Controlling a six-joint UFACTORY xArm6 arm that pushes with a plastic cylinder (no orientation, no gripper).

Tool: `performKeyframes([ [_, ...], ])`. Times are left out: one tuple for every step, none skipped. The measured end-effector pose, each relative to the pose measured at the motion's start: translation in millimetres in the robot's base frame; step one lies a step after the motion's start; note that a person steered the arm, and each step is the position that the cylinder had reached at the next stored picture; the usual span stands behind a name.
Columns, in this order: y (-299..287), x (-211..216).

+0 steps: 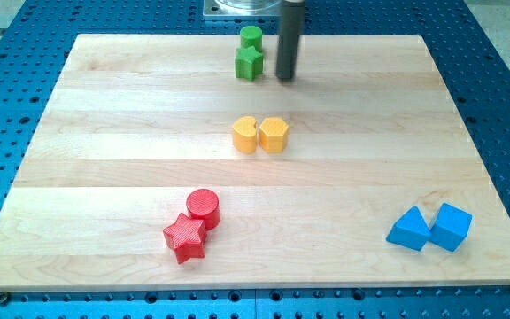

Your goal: Move the green star towards the top left corner of the board

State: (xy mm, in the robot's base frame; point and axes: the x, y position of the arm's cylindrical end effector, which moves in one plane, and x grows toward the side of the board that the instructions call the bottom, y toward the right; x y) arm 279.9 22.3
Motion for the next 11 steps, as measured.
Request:
performKeyframes([
  [-82, 5],
  [-104, 14],
  [-47, 16],
  [-65, -22],
  [-112, -42],
  [-175, -46],
  [-155, -66],
  [-168, -85],
  [-183, -61],
  [-137, -14],
  [-10, -14],
])
